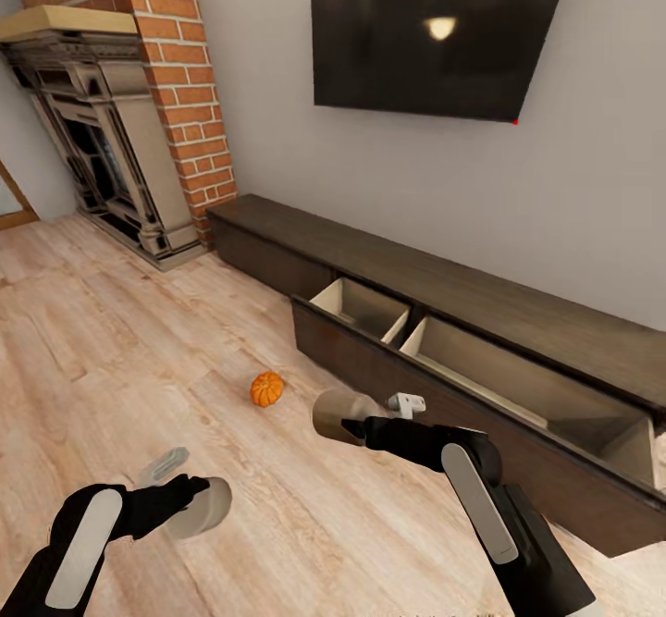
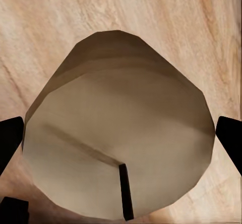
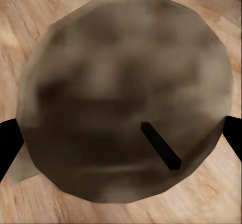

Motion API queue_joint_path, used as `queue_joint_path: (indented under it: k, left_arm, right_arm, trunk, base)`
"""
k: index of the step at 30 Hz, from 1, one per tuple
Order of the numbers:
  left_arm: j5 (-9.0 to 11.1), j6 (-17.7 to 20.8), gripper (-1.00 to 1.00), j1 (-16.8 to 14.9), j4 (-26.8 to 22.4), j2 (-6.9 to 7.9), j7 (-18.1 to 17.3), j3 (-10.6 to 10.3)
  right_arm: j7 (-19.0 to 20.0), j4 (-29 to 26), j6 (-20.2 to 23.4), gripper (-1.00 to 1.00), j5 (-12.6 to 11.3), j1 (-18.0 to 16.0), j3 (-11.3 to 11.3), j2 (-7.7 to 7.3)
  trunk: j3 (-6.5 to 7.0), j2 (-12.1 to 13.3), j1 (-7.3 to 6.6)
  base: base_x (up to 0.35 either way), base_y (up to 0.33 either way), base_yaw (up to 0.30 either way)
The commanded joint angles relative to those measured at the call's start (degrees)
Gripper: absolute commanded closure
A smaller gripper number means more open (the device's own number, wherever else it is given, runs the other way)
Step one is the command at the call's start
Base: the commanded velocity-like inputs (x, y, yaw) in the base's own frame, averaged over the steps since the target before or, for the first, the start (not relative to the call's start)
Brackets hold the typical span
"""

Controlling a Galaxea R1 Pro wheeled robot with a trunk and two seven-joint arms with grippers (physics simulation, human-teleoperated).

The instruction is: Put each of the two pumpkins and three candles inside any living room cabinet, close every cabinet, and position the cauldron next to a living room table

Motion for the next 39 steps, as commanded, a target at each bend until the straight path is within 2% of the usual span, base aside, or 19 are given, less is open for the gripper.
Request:
queue_joint_path:
  k: [1,39]
  left_arm:
    - [0.2,0.0,1.00,0.0,0.0,0.00,0.0,0.0]
    - [0.1,0.0,1.00,0.0,0.0,0.00,0.0,0.0]
  right_arm:
    - [0.0,0.0,0.0,1.00,-0.3,0.0,0.0,0.00]
    - [-0.1,0.1,-0.1,1.00,-0.2,0.0,0.0,0.00]
  trunk:
    - [0.19,0.4,-0.23]
    - [7.59,15.7,-8.57]
  base:
    - [0.000,0.000,-0.280]
    - [0.000,0.000,-0.267]
